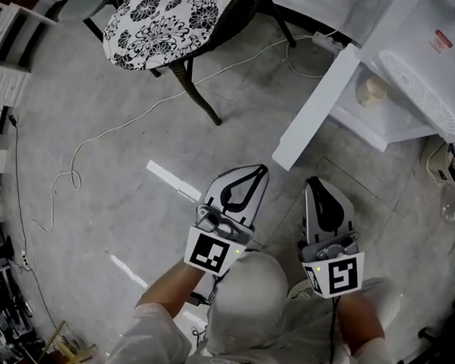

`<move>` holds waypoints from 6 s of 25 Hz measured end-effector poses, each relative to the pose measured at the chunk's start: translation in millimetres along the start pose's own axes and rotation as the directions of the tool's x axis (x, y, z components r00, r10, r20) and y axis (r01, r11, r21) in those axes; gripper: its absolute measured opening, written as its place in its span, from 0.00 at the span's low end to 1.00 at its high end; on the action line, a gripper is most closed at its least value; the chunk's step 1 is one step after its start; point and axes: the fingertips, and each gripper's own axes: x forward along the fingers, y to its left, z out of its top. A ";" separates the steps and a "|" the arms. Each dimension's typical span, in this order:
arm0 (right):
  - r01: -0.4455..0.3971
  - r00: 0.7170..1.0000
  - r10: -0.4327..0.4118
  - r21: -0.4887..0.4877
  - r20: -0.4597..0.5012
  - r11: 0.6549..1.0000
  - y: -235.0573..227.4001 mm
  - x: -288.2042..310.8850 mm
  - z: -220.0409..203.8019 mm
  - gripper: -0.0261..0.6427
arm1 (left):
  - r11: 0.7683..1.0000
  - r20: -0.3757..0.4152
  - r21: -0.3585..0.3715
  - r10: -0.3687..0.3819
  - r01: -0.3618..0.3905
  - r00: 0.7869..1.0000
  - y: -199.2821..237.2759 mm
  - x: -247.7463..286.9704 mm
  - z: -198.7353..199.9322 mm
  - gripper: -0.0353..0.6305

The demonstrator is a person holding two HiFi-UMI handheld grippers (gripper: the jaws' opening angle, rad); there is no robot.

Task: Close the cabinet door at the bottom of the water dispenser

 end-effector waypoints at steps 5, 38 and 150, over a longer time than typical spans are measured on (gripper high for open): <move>0.035 0.998 -0.036 -0.018 -0.050 0.999 -4.2 -2.1 -29.5 0.06 | 0.999 -0.030 -0.028 -0.046 0.045 0.999 -4.6 6.0 -34.8 0.22; 0.317 0.947 -0.317 0.018 0.045 0.948 -86.2 -59.4 -59.2 0.06 | 0.995 0.005 -0.060 -0.080 0.081 0.997 -43.3 50.6 -90.7 0.36; 0.595 0.780 -0.595 0.063 0.196 0.801 -252.7 -134.3 -2.7 0.06 | 0.984 0.098 -0.036 -0.169 0.173 0.981 -145.9 214.1 13.0 0.06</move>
